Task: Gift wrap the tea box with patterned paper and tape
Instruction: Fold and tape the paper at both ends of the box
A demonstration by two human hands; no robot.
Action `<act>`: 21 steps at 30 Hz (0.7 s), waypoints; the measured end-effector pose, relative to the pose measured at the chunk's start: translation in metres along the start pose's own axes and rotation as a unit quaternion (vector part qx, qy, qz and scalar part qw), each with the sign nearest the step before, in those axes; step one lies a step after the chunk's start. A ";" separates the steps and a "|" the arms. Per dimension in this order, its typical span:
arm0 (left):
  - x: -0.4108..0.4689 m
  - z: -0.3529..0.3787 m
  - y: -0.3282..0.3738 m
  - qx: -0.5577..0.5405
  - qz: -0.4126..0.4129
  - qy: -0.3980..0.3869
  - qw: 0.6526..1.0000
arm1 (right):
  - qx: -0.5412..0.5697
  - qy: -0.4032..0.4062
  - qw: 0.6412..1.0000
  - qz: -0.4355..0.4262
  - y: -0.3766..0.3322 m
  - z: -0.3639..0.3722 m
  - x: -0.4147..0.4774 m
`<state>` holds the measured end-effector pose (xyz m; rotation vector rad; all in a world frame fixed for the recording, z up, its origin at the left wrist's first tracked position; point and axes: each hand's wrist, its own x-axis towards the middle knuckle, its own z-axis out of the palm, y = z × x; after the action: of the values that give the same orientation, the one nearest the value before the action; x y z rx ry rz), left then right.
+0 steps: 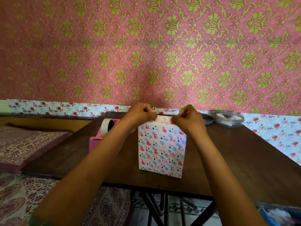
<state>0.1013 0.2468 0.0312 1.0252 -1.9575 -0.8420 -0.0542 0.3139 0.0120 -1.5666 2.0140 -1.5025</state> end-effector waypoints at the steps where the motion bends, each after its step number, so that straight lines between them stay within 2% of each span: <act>1: 0.000 -0.001 0.000 -0.004 -0.004 -0.005 1.000 | 0.022 -0.007 1.000 0.010 0.000 -0.001 0.001; 7: 0.003 -0.010 0.003 0.022 -0.038 -0.063 0.997 | 0.125 -0.026 0.991 0.045 0.002 0.001 0.006; 15: 0.007 0.003 0.017 0.110 -0.071 -0.089 0.987 | 0.125 -0.028 0.990 0.064 -0.001 0.001 0.009; 18: 0.009 0.003 0.021 0.096 -0.096 -0.088 0.987 | 0.074 -0.012 0.997 0.028 -0.004 0.000 0.006; 21: 0.010 0.003 0.022 0.080 -0.107 -0.092 0.987 | -0.097 0.016 0.993 -0.065 -0.011 -0.004 -0.011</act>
<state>0.0873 0.2490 0.0502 1.3121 -2.1232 -0.9359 -0.0450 0.3259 0.0172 -1.7901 2.1718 -1.4200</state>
